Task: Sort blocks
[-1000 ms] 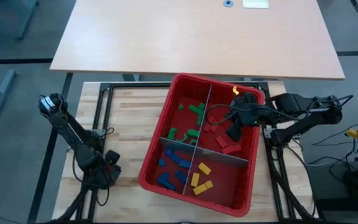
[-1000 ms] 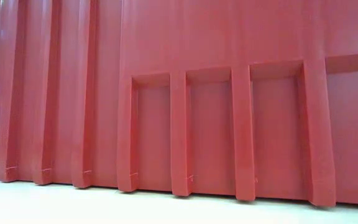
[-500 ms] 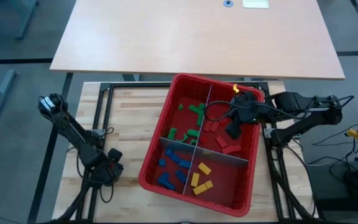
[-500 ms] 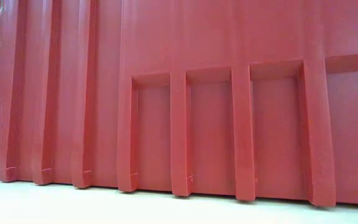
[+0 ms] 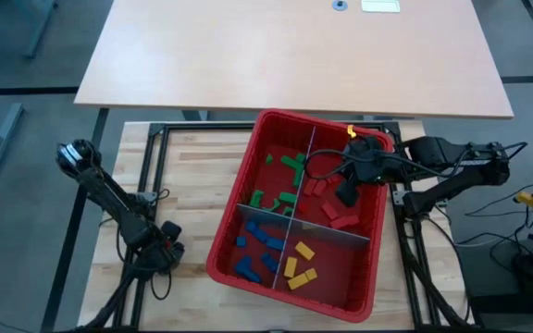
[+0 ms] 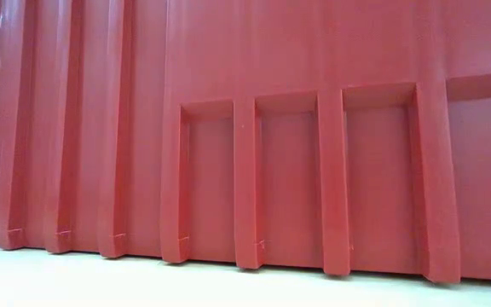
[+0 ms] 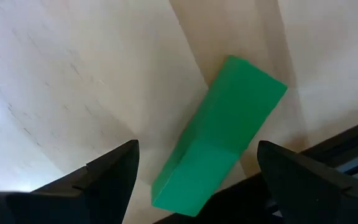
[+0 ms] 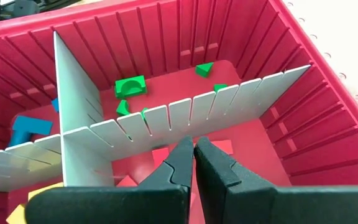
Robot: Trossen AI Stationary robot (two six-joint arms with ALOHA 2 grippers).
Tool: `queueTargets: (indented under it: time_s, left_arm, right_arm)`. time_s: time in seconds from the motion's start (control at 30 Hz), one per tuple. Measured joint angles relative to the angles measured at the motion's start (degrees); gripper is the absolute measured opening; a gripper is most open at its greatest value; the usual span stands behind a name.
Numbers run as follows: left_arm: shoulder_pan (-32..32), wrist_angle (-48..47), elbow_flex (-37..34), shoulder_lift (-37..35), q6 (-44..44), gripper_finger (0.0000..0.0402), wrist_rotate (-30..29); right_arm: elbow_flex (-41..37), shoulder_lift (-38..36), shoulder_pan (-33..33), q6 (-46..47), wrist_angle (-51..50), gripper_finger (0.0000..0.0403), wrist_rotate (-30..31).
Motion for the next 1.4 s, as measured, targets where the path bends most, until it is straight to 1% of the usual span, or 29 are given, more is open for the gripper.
queueTargets:
  time_s: [0.27,0.4,0.5,0.6,0.83,0.87,0.97,1.07,1.13,1.17,1.33,1.37,1.4]
  left_arm:
    - [0.2,1.3,-0.8,0.0,-1.2,0.0313,4.7]
    - [1.5,1.7,-1.0,0.7,-1.2,0.0311,7.9]
    - [2.6,1.7,-0.8,2.1,0.0,0.0301,8.6]
    - [3.6,1.7,-0.6,3.9,1.1,0.0258,8.8]
    - [7.5,1.4,0.2,5.2,0.5,0.0113,6.9]
    - [8.1,1.4,0.3,5.2,0.4,0.0102,6.9]
    - [9.2,1.5,1.1,5.4,0.2,0.0101,6.6]
    - [9.5,1.3,2.8,5.5,0.4,0.0101,3.9]
    - [9.6,0.1,4.9,5.6,0.4,0.0101,0.0]
    - [9.8,-1.3,6.4,5.6,0.3,0.0101,-2.4]
    - [12.2,-11.9,16.1,5.5,-1.2,0.0097,-10.3]
    - [12.9,-14.1,17.9,5.4,-2.3,0.0069,-11.9]
    - [13.6,-16.2,19.7,5.3,-3.0,0.0052,-13.5]
  right_arm:
    - [0.0,0.0,0.0,1.0,0.0,0.0,0.0]
    - [0.0,0.0,0.0,1.5,0.0,0.0,0.0]
    - [0.0,0.0,0.0,1.5,0.0,0.0,0.0]
    - [0.0,0.0,0.0,1.5,0.0,0.0,0.0]
    - [0.0,0.0,0.0,1.5,0.0,0.0,0.0]
    - [0.0,0.0,0.0,1.5,0.0,0.0,0.0]
    - [0.0,0.0,0.0,1.5,0.0,0.0,0.0]
    - [0.0,0.0,0.0,1.4,0.1,0.0,0.0]
    - [0.0,0.0,0.0,1.4,0.1,0.0,0.0]
    - [0.0,0.0,0.0,1.4,0.1,0.0,0.0]
    - [0.0,0.0,0.0,1.3,0.1,0.0,0.0]
    - [0.0,0.0,0.0,1.2,0.1,0.0,0.0]
    - [0.0,0.0,0.0,1.2,0.1,0.0,0.0]
